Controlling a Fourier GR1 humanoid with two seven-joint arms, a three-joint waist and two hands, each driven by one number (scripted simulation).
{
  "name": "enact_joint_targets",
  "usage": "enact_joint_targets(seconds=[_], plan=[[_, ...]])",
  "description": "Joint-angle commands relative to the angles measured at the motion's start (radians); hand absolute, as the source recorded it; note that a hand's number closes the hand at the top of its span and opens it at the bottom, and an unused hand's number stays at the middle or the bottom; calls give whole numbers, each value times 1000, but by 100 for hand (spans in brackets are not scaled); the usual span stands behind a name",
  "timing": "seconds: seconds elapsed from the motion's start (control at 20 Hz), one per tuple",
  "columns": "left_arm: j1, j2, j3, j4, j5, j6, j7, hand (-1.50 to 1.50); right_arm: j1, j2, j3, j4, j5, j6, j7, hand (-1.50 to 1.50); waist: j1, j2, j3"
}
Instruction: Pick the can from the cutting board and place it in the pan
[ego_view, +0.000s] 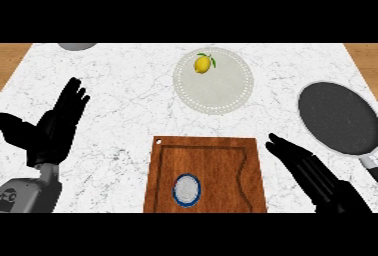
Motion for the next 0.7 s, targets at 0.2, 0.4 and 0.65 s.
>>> enact_joint_targets(seconds=[0.2,0.4,0.65], plan=[[-33,-21,-7,2,1,-16,14,0,-348,90,105,117,-2,342,354,-150,30,4,-1],[-49,-15,11,44,-6,-21,7,0,-389,162,204,198,-77,480,447,-150,19,6,-1],[-13,-9,19,11,-8,-26,4,0,-441,249,227,233,-227,611,613,-150,15,1,0]])
